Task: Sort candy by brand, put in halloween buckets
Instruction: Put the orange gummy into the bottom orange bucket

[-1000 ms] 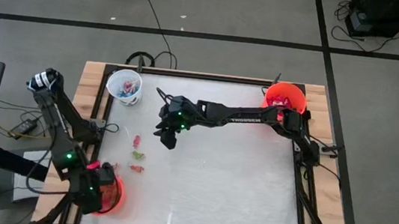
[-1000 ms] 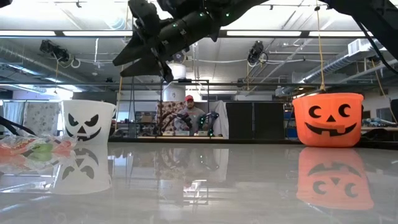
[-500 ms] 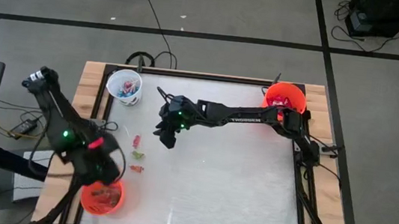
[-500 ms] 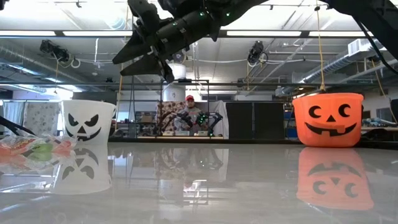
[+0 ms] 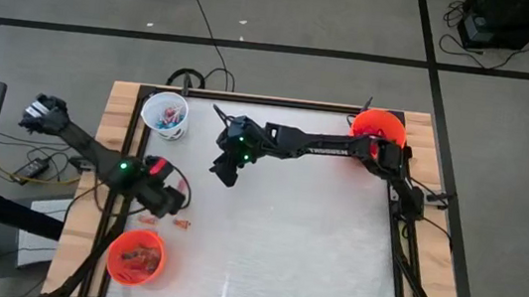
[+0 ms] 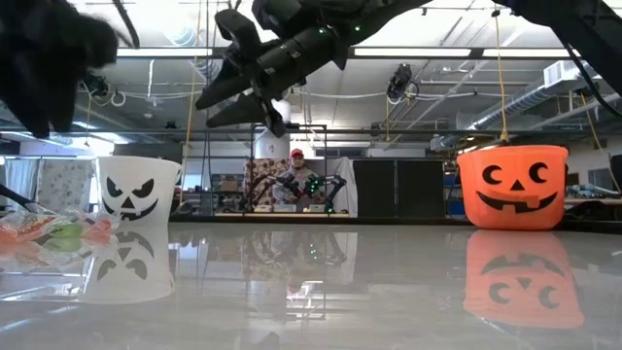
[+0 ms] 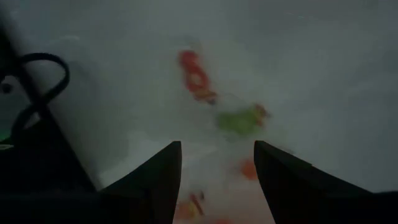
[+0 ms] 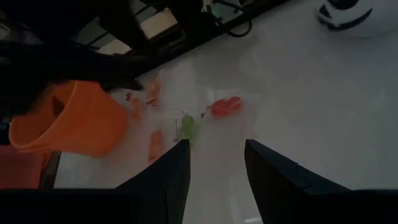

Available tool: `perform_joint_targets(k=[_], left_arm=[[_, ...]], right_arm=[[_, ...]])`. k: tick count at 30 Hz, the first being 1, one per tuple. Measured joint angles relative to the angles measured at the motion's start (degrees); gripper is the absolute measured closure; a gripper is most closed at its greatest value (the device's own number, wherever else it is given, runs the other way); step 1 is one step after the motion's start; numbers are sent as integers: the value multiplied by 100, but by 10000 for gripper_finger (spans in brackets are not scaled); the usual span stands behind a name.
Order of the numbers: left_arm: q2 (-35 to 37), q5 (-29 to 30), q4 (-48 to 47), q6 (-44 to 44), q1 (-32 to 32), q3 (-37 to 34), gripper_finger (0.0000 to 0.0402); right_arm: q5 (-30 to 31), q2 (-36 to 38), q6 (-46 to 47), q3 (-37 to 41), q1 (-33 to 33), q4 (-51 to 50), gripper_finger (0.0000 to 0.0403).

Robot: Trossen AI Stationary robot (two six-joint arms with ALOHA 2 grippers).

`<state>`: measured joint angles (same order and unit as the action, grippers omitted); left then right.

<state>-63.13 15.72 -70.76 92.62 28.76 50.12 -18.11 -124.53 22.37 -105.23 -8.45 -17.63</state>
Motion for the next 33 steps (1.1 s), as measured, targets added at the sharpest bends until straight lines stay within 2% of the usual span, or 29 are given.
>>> perform_joint_targets(k=[4, 10, 17, 20, 24, 28, 33], left_arm=[[0, 8, 609, 39, -500, -512, 195], [-9, -111, 2072, -20, -966, -1354, 195], [-26, -30, 2415, -25, -1457, -1848, 196], [-28, -32, 2896, -175, -1657, -2139, 204], [-28, -50, 3656, -248, -1858, -2520, 223], [-49, -46, 3778, -253, -1958, -2635, 251], [-83, -4, 3703, -427, -1966, -2634, 321]], right_arm=[[-124, 46, -99, 2, -140, -124, 240], [-406, 254, -339, 2, -396, -293, 240], [-415, 615, -840, 2, -662, -696, 240], [-415, 684, -998, 2, -763, -868, 240], [-411, 729, -1095, 2, -856, -1035, 240], [-494, 738, -1188, 2, -879, -1157, 240], [-504, 738, -1253, 2, -884, -1203, 240]])
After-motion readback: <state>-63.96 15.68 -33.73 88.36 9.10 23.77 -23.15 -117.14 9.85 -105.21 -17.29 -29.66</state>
